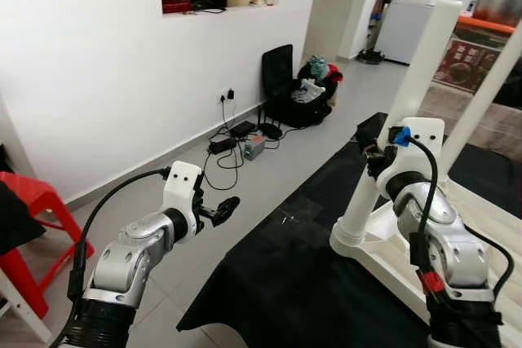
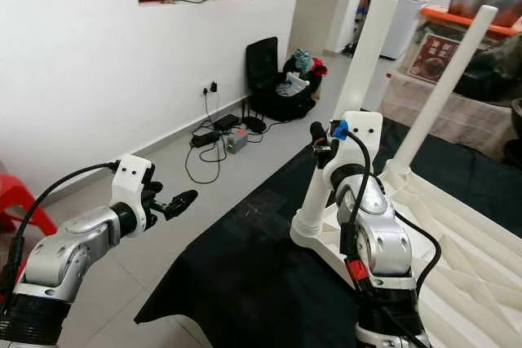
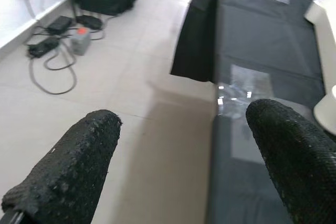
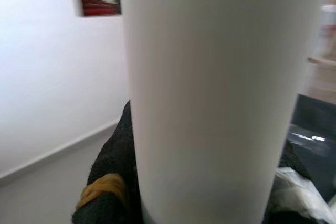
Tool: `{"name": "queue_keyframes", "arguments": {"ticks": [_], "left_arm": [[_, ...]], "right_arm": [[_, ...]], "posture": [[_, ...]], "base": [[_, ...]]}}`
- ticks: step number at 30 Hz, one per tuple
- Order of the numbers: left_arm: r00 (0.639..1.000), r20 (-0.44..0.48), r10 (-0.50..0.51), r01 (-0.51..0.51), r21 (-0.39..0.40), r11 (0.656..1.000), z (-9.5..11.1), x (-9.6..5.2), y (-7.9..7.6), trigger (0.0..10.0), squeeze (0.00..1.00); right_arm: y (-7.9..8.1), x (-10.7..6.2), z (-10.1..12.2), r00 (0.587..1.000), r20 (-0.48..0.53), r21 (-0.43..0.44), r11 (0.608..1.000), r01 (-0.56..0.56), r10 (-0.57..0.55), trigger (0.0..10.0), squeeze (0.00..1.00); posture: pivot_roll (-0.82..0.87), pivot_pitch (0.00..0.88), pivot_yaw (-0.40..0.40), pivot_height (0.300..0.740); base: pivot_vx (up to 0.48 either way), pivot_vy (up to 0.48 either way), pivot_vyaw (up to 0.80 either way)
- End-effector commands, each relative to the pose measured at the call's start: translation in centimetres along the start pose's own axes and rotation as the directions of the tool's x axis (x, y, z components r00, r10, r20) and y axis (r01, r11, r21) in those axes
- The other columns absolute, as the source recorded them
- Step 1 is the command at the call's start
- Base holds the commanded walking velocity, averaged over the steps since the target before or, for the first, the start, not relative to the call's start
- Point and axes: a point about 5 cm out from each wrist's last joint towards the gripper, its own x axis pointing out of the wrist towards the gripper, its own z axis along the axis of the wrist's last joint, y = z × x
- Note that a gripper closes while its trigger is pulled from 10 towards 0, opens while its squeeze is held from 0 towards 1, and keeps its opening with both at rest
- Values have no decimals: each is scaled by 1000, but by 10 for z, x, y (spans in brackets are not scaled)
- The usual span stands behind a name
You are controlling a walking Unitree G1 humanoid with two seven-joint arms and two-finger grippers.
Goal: Building children table
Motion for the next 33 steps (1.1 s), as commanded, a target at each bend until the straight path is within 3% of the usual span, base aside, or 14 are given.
{"name": "queue_keyframes", "arguments": {"ticks": [1, 2, 3, 6, 7, 21, 22, 24, 25, 26, 27, 29, 32, 33], "left_arm": [[1000, -7, -20, 20, 3, 1000, 0, 3, -4, 10000, 0], [1000, -7, -20, 20, 3, 1000, 0, 3, -4, 10000, 0], [1000, -5, -23, 23, 3, 1000, 0, 3, -5, 10000, 0], [1000, -3, -21, 21, 4, 1000, 1, 2, -3, 10000, 0], [1000, -3, -19, 19, 3, 1000, 1, 1, -2, 10000, 0], [999, 1, -34, 34, 2, 999, 0, -1, -5, 10000, 0], [999, -1, -34, 34, 2, 999, 0, -1, -4, 10000, 0], [999, -2, -34, 34, 2, 999, -1, -1, -4, 10000, 0], [999, -4, -36, 36, 3, 999, -1, -1, -5, 10000, 0], [999, -4, -39, 39, 3, 999, -1, -1, -5, 10000, 0], [999, -4, -39, 39, 3, 999, -1, -1, -5, 10000, 0], [999, -4, -43, 43, 4, 999, -1, 0, -6, 10000, 0], [999, -4, -43, 43, 5, 999, 0, 1, -6, 10000, 0], [999, -4, -43, 43, 5, 999, 0, 1, -6, 10000, 0]], "right_arm": [[20, -3, -26, 981, -104, 97, 983, -154, 164, 10000, 0], [20, -3, -26, 981, -104, 97, 983, -154, 164, 10000, 0], [22, -3, -20, 976, -69, 135, 971, -196, 206, 10000, 1000], [29, -3, -3, 951, 7, 167, 938, -305, 308, 10000, 1000], [36, -7, 10, 915, 66, 160, 901, -403, 398, 10000, 0], [59, -44, 24, 531, 128, 53, 529, -847, 837, 9882, 0], [60, -43, 20, 539, 117, 63, 535, -842, 834, 4667, 0], [60, -43, 18, 549, 108, 71, 544, -836, 829, 4667, 0], [57, -37, 12, 601, 78, 70, 597, -799, 795, 941, 0], [52, -29, 9, 668, 66, 79, 664, -744, 741, 0, 0], [52, -29, 9, 668, 66, 79, 664, -744, 741, 0, 0], [36, -11, -3, 815, -11, 56, 814, -579, 580, 0, 0], [15, 3, -17, 924, -122, -12, 930, -366, 362, 0, 0], [15, 3, -17, 924, -122, -12, 930, -366, 362, 0, 0]], "posture": [[90, 0, -78, 740], [90, 0, -78, 740], [97, 0, -85, 740], [102, 0, -89, 740], [103, 0, -90, 740], [118, 0, -100, 740], [117, 0, -99, 740], [117, 0, -99, 740], [113, 0, -95, 740], [109, 0, -92, 740], [109, 0, -92, 740], [108, 0, -91, 740], [101, 0, -89, 740], [101, 0, -89, 740]], "base": [[0, 0, 0], [0, 0, 0], [0, 0, 0], [0, 0, 0], [0, 0, 0], [0, 0, 0], [0, 0, 0], [0, 0, 0], [0, 0, 0], [0, 0, 0], [0, 0, 0], [0, 0, 0], [0, 0, 0], [0, 0, 0]]}}
